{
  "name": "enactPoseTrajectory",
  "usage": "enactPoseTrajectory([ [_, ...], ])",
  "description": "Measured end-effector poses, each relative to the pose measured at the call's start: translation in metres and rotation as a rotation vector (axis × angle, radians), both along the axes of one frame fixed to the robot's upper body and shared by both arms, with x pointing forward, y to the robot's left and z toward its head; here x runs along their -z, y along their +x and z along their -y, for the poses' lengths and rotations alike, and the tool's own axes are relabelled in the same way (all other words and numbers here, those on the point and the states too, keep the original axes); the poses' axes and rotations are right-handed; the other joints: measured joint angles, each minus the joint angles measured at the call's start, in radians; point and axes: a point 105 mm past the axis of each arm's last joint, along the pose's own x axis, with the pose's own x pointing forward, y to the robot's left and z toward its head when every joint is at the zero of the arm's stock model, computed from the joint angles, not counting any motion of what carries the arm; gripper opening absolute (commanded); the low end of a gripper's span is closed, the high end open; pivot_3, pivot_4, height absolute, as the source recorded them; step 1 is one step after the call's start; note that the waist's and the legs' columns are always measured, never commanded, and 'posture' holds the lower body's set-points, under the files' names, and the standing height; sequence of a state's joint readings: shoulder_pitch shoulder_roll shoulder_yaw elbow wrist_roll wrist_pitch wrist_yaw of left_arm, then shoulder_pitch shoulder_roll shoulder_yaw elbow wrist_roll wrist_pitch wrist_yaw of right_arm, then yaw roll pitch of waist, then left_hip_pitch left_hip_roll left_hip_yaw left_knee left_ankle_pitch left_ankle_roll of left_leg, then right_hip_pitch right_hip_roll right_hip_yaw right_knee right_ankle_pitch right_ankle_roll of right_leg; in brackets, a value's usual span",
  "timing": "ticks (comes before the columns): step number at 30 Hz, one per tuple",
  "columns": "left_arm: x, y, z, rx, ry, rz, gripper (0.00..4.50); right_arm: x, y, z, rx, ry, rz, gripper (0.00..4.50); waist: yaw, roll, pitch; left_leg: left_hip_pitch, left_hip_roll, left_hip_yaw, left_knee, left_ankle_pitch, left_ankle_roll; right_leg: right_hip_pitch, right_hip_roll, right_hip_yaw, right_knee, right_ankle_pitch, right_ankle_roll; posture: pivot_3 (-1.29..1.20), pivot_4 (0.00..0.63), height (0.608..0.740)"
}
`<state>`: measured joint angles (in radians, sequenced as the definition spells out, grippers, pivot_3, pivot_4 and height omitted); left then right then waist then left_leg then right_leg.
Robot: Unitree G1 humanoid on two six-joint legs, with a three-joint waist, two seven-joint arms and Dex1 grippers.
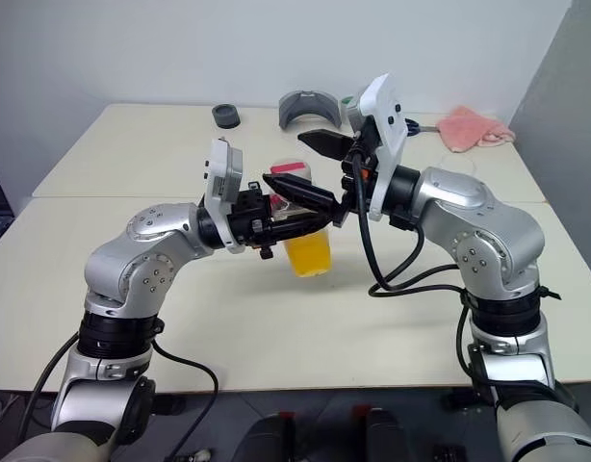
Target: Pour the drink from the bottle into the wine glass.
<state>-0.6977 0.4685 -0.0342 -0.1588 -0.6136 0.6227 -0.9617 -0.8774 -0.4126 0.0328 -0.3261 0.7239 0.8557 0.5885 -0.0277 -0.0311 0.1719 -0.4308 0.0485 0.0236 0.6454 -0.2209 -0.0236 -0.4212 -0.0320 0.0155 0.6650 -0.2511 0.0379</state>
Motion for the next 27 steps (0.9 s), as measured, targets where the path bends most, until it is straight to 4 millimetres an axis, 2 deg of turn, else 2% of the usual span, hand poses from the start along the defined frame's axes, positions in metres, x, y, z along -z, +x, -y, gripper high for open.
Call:
enactPoseTrajectory([
  [11,0.0,0.0,0.0,0.001,-0.001,-0.001,1.77,0.0,-0.001,-0.001,-0.008,-0.001,-0.003,4.43,0.0,0.0,0.0,0.0,0.0,0.0,0.0,0.0,0.0,0.0,0.0,0.0,0.0,0.0,0.0,0.0,0.15,0.74],
  [18,0.0,0.0,0.0,0.001,-0.001,-0.001,1.77,0.001,-0.009,-0.003,-0.054,-0.006,-0.022,4.43,0.0,0.0,0.0,0.0,0.0,0.0,0.0,0.0,0.0,0.0,0.0,0.0,0.0,0.0,0.0,0.0,0.15,0.74],
  [27,0.0,0.0,0.0,0.003,-0.001,-0.001,1.77,-0.003,-0.014,0.003,-0.068,0.018,-0.069,4.43,0.0,0.0,0.0,0.0,0.0,0.0,0.0,0.0,0.0,0.0,0.0,0.0,0.0,0.0,0.0,0.0,0.15,0.74],
])
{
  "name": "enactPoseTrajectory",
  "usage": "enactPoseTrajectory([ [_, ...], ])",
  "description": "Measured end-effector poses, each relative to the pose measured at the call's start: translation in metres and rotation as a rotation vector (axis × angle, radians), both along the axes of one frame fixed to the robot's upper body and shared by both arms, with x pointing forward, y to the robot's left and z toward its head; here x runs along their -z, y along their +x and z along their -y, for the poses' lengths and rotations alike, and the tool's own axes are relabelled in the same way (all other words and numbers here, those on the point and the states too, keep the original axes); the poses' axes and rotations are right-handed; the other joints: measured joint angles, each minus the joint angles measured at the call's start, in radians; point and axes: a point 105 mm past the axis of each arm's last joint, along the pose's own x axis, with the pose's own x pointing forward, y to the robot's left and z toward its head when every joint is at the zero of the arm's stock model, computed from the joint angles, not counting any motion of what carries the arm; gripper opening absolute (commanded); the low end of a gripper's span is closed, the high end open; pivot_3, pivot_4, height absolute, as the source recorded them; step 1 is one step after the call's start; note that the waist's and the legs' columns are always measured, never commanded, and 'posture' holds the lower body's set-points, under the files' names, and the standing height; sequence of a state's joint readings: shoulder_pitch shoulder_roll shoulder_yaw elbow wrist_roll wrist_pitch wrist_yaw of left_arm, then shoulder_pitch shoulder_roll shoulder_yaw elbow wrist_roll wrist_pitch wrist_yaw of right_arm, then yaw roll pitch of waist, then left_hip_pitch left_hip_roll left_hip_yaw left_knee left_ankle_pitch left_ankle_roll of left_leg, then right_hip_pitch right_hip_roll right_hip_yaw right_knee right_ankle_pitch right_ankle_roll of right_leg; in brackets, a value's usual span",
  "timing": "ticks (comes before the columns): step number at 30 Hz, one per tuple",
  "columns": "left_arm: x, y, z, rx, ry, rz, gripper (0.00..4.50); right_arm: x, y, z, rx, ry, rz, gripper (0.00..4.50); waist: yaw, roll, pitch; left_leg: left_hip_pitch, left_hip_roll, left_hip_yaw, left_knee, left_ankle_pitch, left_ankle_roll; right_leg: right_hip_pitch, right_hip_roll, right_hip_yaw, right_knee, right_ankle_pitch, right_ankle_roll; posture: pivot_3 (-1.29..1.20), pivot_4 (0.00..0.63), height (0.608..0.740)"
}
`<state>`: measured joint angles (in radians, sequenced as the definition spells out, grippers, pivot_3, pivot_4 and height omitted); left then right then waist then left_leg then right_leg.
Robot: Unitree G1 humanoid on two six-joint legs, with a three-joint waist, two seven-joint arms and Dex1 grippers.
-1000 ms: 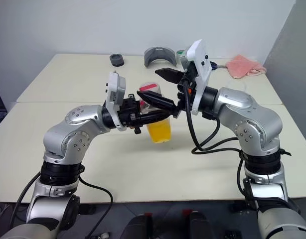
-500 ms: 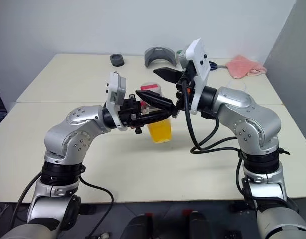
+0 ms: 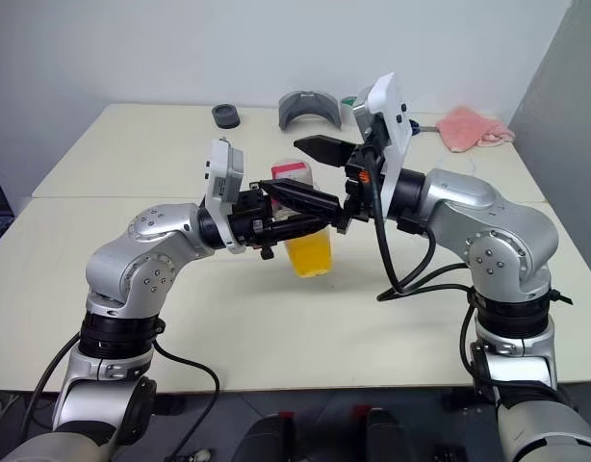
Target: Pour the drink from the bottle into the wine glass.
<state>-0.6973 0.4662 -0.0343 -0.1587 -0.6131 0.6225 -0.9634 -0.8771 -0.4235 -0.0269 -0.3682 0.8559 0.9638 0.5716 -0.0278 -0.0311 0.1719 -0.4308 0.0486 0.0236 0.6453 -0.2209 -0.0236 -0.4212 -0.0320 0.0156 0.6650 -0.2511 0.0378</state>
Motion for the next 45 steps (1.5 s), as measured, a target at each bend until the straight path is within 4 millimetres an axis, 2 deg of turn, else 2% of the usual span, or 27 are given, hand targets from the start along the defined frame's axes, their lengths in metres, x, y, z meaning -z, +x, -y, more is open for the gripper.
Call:
enactPoseTrajectory([
  [6,0.0,0.0,0.0,0.001,0.0,0.0,1.77,0.001,0.001,0.0,0.009,-0.003,-0.01,4.43,0.0,0.0,0.0,0.0,0.0,0.0,0.0,0.0,0.0,0.0,0.0,0.0,0.0,0.0,0.0,0.0,0.15,0.74],
  [7,0.0,0.0,0.0,0.001,0.0,0.0,1.77,0.001,0.001,0.0,0.007,-0.004,-0.011,4.27,0.0,0.0,0.0,0.0,0.0,0.0,0.0,0.0,0.0,0.0,0.0,0.0,0.0,0.0,0.0,0.0,0.15,0.74],
  [10,0.0,0.0,0.0,0.0,0.0,0.0,1.77,0.002,0.001,0.0,0.005,-0.006,-0.015,3.55,0.0,0.0,0.0,0.0,0.0,0.0,0.0,0.0,0.0,0.0,0.0,0.0,0.0,0.0,0.0,0.0,0.15,0.74],
  [15,0.001,0.0,0.0,0.001,0.002,-0.004,1.77,0.003,0.001,0.0,-0.005,-0.01,-0.027,1.8,0.0,0.0,0.0,0.0,0.0,0.0,0.0,0.0,0.0,0.0,0.0,0.0,0.0,0.0,0.0,0.0,0.15,0.74],
  [26,0.0,-0.001,-0.001,-0.006,-0.002,0.003,1.77,0.001,0.003,0.0,-0.011,0.003,-0.019,1.76,0.0,0.0,0.0,0.0,0.0,0.0,0.0,0.0,0.0,0.0,0.0,0.0,0.0,0.0,0.0,0.0,0.15,0.74],
  [30,0.002,-0.002,0.0,-0.003,0.002,0.001,1.77,-0.039,0.002,0.006,0.018,0.088,0.128,1.76,0.0,0.001,0.0,0.0,0.0,0.0,0.0,0.0,0.0,0.0,0.0,0.0,0.0,0.0,0.0,0.0,0.15,0.74],
  [32,0.002,-0.002,0.0,-0.002,0.002,0.001,1.77,-0.044,0.002,0.007,0.022,0.102,0.152,1.76,0.0,0.0,0.0,0.0,0.0,0.0,0.0,0.0,0.0,0.0,0.0,0.0,0.0,0.0,0.0,0.0,0.15,0.74],
  [37,0.002,-0.002,0.0,0.004,0.002,0.001,1.77,-0.043,0.006,0.01,0.048,0.094,0.158,1.76,0.0,0.0,0.0,0.0,0.0,0.0,0.0,0.0,0.0,0.0,0.0,0.0,0.0,0.0,0.0,0.0,0.15,0.74],
  [40,0.002,-0.003,0.0,0.008,0.003,0.001,1.77,-0.032,0.007,0.015,0.075,0.075,0.134,1.76,0.0,0.0,0.0,0.0,0.0,0.0,0.0,0.0,0.0,0.0,0.0,0.0,0.0,0.0,0.0,0.0,0.15,0.74],
  [42,0.002,-0.003,0.0,0.009,0.004,0.001,1.77,-0.023,0.008,0.024,0.118,0.068,0.116,1.76,0.001,0.0,0.0,0.0,0.0,0.0,0.0,0.0,0.0,0.0,0.0,0.0,0.0,0.0,0.0,0.0,0.15,0.74],
  [45,0.004,-0.005,-0.002,0.005,0.009,0.003,1.77,-0.003,0.011,0.055,0.289,0.068,0.086,1.76,0.006,0.0,0.0,-0.001,-0.001,0.0,0.0,0.0,0.0,0.001,-0.001,0.0,-0.001,0.0,0.0,0.0,0.15,0.74],
])
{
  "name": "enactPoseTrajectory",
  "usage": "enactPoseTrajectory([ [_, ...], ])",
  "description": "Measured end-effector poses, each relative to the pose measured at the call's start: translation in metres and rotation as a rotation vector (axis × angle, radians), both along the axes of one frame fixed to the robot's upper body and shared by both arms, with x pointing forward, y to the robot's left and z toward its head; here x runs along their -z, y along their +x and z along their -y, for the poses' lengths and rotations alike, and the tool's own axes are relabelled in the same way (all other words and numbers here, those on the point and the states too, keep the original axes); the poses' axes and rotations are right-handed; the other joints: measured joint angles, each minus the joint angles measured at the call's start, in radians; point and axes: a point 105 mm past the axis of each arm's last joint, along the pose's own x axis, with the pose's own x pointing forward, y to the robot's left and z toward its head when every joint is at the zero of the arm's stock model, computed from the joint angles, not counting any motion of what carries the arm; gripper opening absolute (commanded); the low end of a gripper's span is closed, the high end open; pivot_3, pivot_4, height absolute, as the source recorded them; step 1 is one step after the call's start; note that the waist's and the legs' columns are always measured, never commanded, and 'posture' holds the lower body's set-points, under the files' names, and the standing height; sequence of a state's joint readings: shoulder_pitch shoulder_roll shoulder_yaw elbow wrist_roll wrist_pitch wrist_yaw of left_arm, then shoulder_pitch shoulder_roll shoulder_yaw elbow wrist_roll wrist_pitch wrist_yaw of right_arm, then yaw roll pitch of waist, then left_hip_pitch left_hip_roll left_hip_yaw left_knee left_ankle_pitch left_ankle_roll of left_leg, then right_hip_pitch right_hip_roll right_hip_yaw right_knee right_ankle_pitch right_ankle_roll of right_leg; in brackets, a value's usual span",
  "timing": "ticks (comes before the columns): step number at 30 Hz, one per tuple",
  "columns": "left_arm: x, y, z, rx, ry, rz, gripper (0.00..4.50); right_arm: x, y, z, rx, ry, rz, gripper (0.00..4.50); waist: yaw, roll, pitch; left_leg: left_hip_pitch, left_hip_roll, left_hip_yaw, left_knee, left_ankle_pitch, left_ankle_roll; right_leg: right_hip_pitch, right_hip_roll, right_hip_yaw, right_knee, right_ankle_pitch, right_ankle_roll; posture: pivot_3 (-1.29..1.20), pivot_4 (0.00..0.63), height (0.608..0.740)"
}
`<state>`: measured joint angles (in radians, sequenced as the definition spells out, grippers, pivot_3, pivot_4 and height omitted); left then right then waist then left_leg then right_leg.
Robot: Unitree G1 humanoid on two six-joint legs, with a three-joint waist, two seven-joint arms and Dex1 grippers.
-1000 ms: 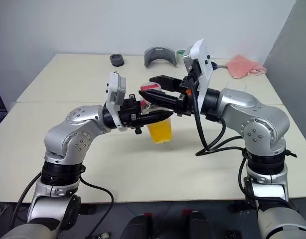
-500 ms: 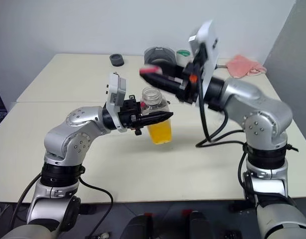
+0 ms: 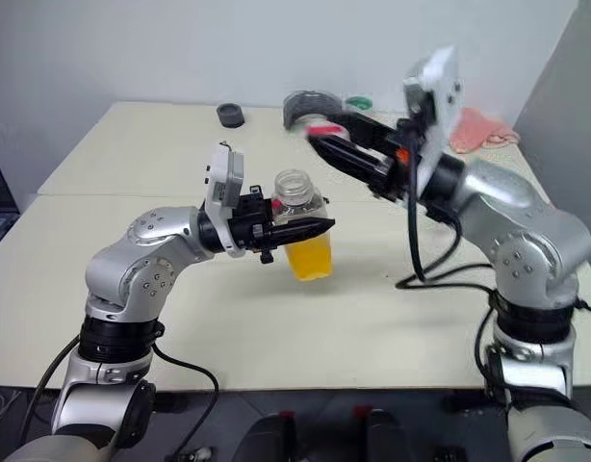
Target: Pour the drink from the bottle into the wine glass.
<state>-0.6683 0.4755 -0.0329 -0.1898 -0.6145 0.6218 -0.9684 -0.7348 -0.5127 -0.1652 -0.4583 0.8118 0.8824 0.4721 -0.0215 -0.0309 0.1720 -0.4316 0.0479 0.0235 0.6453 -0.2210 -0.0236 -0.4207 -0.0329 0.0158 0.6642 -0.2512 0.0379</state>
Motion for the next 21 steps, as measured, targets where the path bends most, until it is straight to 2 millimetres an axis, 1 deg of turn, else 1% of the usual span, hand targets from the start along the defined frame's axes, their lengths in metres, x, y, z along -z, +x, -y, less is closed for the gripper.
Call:
enactPoseTrajectory([
  [4,0.003,-0.001,-0.001,-0.006,0.004,-0.01,1.77,0.029,-0.002,0.04,0.253,-0.008,-0.04,1.76,-0.001,0.0,0.0,0.0,0.0,0.0,0.0,0.0,0.0,0.0,0.0,0.0,0.0,0.0,0.0,0.0,0.15,0.74],
  [7,0.003,-0.001,-0.002,-0.009,0.003,-0.01,1.77,0.075,-0.004,0.072,0.482,-0.018,-0.156,1.76,-0.001,0.0,0.0,0.0,0.0,0.0,0.0,0.0,0.0,0.0,0.0,0.001,0.0,0.0,0.0,0.0,0.15,0.74],
  [10,0.003,-0.001,-0.001,-0.005,-0.001,-0.013,1.77,0.122,-0.011,0.083,0.621,-0.007,-0.285,1.76,-0.005,0.0,-0.001,0.001,0.0,-0.001,0.0,0.0,0.0,0.0,0.001,0.001,0.001,0.0,0.0,0.0,0.15,0.74],
  [13,0.002,-0.001,0.004,0.009,-0.011,-0.012,1.77,0.166,-0.013,0.083,0.731,-0.003,-0.385,1.76,-0.01,0.0,-0.001,0.001,0.001,-0.001,0.0,0.0,0.0,0.0,0.003,0.002,0.001,0.0,0.001,0.0,0.15,0.74],
  [14,0.001,-0.001,0.004,0.013,-0.013,-0.009,1.77,0.177,-0.011,0.085,0.768,-0.007,-0.404,1.76,-0.01,0.0,-0.001,0.001,0.001,0.0,0.0,0.0,0.0,0.0,0.003,0.002,0.001,0.0,0.001,0.0,0.15,0.74],
  [18,-0.001,-0.001,0.006,0.019,-0.013,-0.004,1.77,0.201,0.0,0.1,0.898,0.006,-0.417,1.76,-0.008,0.0,-0.001,0.001,0.001,-0.001,0.0,0.0,0.0,0.0,0.003,0.002,0.001,0.0,0.0,0.0,0.15,0.74],
  [19,-0.001,-0.001,0.006,0.02,-0.013,-0.005,1.77,0.207,0.001,0.102,0.914,0.005,-0.424,2.45,-0.008,0.0,-0.001,0.001,0.001,-0.001,0.0,0.0,0.0,0.0,0.003,0.002,0.001,0.0,0.0,0.0,0.15,0.74],
  [20,-0.001,-0.001,0.005,0.02,-0.013,-0.006,1.77,0.212,0.001,0.103,0.926,0.002,-0.429,2.69,-0.008,0.0,-0.001,0.001,0.001,-0.001,0.0,0.0,0.0,0.0,0.003,0.002,0.001,0.0,0.0,0.0,0.15,0.74],
  [21,-0.001,0.0,0.005,0.02,-0.013,-0.006,1.77,0.217,0.0,0.104,0.933,-0.002,-0.439,3.08,-0.007,0.0,-0.001,0.001,0.001,-0.001,0.0,0.0,0.0,0.0,0.003,0.002,0.0,0.0,0.0,0.0,0.15,0.74],
])
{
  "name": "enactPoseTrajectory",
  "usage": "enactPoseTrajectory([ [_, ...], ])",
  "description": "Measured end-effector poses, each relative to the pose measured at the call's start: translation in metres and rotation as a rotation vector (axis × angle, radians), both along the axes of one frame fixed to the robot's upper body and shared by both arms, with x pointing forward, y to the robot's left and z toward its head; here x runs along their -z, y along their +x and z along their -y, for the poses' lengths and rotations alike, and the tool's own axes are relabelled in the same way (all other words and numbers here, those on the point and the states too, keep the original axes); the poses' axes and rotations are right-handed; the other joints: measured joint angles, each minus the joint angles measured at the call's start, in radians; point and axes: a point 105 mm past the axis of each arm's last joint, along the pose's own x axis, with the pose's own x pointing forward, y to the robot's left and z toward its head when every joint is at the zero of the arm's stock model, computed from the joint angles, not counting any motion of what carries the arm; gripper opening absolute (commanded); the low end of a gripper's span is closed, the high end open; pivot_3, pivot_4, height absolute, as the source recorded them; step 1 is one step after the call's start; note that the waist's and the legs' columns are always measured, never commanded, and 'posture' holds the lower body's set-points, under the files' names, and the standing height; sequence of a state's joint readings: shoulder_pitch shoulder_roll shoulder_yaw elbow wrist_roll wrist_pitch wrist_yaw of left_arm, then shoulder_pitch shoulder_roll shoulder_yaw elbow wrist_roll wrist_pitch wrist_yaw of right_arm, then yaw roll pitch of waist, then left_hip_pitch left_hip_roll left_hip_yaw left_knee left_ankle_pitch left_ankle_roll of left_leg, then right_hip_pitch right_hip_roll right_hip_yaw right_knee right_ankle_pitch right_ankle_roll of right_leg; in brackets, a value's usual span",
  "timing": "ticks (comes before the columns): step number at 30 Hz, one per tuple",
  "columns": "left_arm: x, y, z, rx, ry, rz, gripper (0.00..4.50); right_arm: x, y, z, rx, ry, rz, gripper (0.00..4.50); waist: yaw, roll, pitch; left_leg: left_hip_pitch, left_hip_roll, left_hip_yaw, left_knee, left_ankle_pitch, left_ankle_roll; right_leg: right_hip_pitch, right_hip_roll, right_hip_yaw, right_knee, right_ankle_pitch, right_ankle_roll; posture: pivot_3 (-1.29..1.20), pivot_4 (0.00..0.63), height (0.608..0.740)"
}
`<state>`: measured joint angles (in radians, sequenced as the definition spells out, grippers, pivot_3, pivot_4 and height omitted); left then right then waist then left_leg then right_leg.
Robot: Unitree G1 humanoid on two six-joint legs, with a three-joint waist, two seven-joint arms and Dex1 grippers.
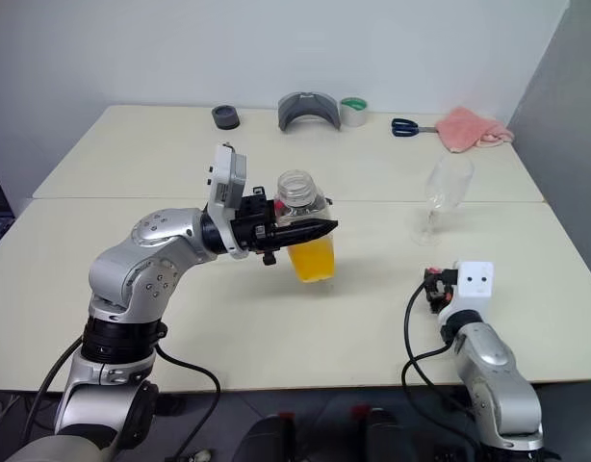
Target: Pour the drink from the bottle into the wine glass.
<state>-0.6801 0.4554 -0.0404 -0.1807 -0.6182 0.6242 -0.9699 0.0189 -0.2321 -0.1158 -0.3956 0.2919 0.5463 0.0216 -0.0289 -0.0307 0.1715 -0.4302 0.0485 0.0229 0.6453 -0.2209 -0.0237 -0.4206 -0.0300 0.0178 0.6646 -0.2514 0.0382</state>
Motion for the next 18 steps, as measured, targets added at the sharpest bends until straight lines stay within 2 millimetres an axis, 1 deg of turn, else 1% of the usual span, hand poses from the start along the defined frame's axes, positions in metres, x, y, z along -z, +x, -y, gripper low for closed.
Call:
enactPoseTrajectory([
  [2,0.0,0.0,0.0,0.0,0.0,0.001,1.77,0.009,-0.002,0.001,0.005,0.004,-0.021,3.75,0.0,0.0,0.0,0.0,0.0,0.0,0.0,0.0,0.0,0.0,0.0,0.0,0.0,0.0,0.0,0.0,0.15,0.74],
  [4,0.0,0.0,0.0,0.001,0.0,0.001,1.77,0.01,-0.003,0.001,-0.006,0.008,-0.021,4.46,0.0,0.0,0.0,0.0,0.0,0.0,0.0,0.0,0.0,0.0,0.0,0.0,0.0,0.0,0.0,0.0,0.15,0.74],
  [8,0.0,0.0,0.0,-0.001,0.0,0.001,1.77,0.005,-0.006,-0.002,-0.037,0.005,-0.006,4.49,0.0,0.0,0.0,0.0,0.0,0.0,0.0,0.0,0.0,0.0,0.0,0.0,0.0,0.0,0.0,0.0,0.15,0.74],
  [10,0.0,0.0,0.0,-0.002,0.0,0.001,1.77,-0.001,-0.007,-0.004,-0.063,-0.008,0.005,4.49,0.0,0.0,0.0,0.0,0.0,0.0,0.0,0.0,0.0,0.0,0.0,0.0,0.0,0.0,0.0,0.0,0.15,0.74],
  [13,0.0,0.002,-0.001,-0.015,0.0,0.001,1.77,-0.016,-0.011,-0.007,-0.131,-0.051,0.027,4.49,0.0,0.0,0.0,0.0,0.0,0.0,0.0,0.0,0.0,0.0,0.0,0.0,0.0,0.0,0.0,0.0,0.15,0.74],
  [14,0.0,0.002,-0.001,-0.024,0.0,0.001,1.77,-0.023,-0.013,-0.011,-0.181,-0.06,0.034,4.49,0.0,0.0,0.0,0.0,0.0,0.0,0.0,0.0,0.0,0.0,0.0,0.0,0.0,0.0,0.0,0.0,0.15,0.74],
  [16,0.0,0.005,-0.003,-0.046,0.0,0.003,1.77,-0.042,-0.022,-0.022,-0.336,-0.09,0.055,4.49,0.0,0.0,0.0,0.0,0.0,-0.001,0.0,0.0,0.0,0.001,0.0,0.0,0.0,0.0,0.0,0.0,0.15,0.74],
  [18,0.0,0.011,-0.007,-0.093,0.001,0.008,1.77,-0.067,-0.029,-0.033,-0.498,-0.094,0.092,4.49,0.0,0.0,0.0,0.001,0.0,-0.001,0.001,0.0,0.0,0.001,0.0,0.0,0.0,0.0,0.0,0.0,0.15,0.74],
])
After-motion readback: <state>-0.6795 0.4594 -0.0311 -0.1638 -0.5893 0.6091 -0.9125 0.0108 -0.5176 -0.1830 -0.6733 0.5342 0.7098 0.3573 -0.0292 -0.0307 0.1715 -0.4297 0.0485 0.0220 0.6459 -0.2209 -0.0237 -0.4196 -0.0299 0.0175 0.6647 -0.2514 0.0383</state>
